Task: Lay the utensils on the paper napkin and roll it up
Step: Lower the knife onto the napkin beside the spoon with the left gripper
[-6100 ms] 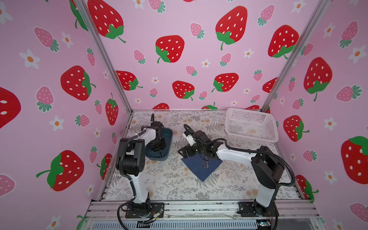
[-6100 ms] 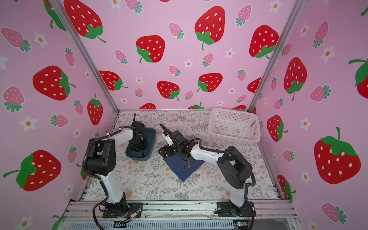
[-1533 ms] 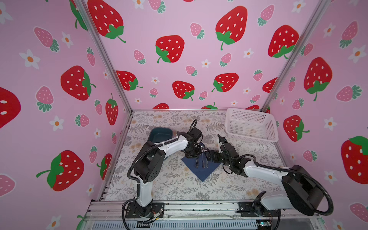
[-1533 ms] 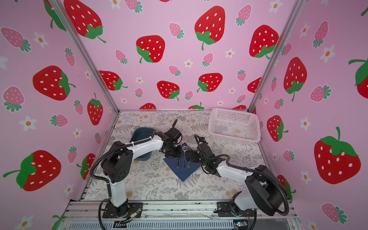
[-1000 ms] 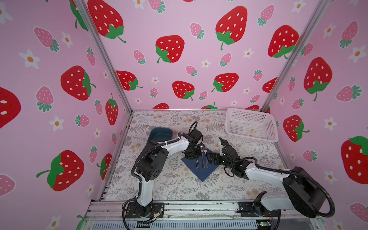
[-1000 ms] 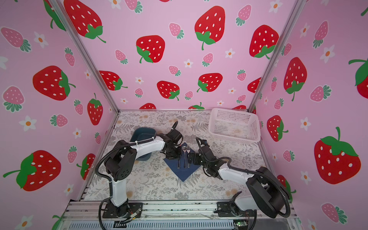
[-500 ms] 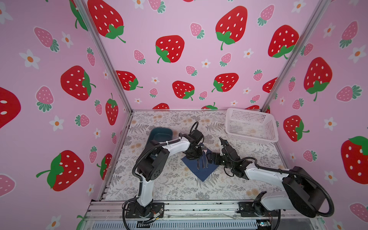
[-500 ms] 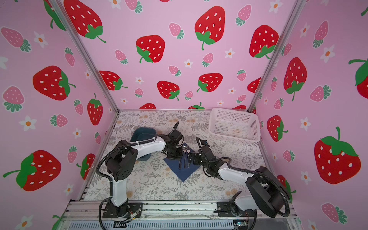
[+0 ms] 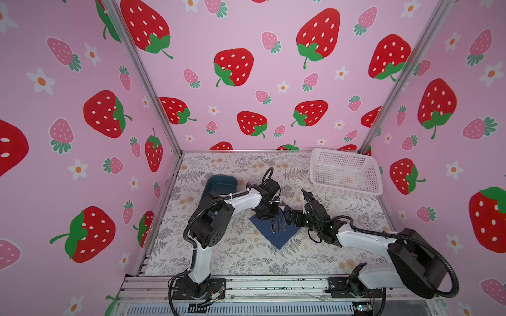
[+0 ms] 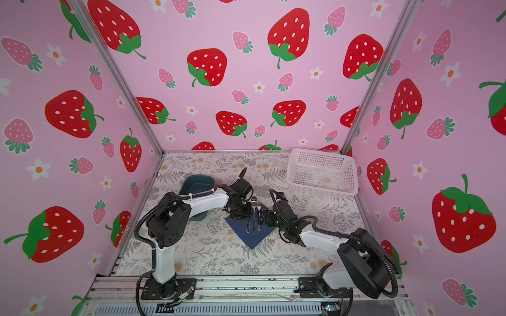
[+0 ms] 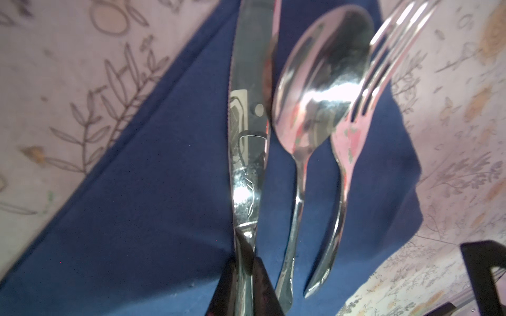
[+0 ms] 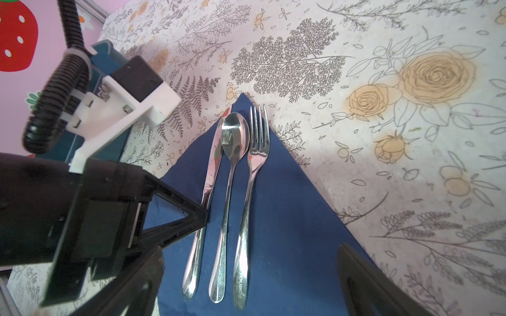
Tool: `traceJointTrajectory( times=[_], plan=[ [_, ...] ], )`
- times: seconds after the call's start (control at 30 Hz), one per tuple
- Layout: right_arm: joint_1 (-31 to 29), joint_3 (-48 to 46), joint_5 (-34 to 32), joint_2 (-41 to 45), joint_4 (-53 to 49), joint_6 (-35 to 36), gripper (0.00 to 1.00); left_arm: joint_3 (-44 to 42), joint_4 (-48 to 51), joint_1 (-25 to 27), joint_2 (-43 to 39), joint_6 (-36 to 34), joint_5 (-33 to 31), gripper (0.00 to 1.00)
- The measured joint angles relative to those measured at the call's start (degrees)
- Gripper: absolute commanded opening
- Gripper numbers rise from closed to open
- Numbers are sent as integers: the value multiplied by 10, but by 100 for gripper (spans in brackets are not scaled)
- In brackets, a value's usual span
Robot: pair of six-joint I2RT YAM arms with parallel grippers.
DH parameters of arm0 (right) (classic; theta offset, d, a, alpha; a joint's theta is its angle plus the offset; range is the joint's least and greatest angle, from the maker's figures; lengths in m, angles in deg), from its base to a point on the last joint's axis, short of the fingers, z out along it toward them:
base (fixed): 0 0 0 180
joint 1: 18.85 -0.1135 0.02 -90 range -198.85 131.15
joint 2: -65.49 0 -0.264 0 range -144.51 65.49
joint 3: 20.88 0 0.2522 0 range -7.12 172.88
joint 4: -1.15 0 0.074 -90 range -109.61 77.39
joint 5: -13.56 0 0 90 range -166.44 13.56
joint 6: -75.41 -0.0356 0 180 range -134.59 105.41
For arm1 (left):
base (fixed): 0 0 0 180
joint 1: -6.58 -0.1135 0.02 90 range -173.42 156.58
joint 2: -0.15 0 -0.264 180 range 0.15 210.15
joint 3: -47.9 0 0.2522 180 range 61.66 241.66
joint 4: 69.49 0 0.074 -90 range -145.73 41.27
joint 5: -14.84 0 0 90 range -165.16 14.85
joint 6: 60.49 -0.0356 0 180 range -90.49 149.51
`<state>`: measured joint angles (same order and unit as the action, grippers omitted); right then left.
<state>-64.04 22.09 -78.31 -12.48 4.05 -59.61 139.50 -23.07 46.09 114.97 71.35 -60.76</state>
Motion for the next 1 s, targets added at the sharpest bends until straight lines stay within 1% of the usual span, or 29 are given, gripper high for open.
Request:
traceJointTrajectory(
  times=[0.67, 0.83, 1.0],
  plan=[
    [0, 4, 12, 0, -5, -4, 100, 0, -13, 0, 0, 0, 11, 15],
    [0, 4, 9, 4, -12, -8, 100, 0, -15, 0, 0, -2, 10, 18],
    [0, 4, -9, 31, -18, -22, 100, -3, -16, 1, -13, -14, 0, 24]
  ],
)
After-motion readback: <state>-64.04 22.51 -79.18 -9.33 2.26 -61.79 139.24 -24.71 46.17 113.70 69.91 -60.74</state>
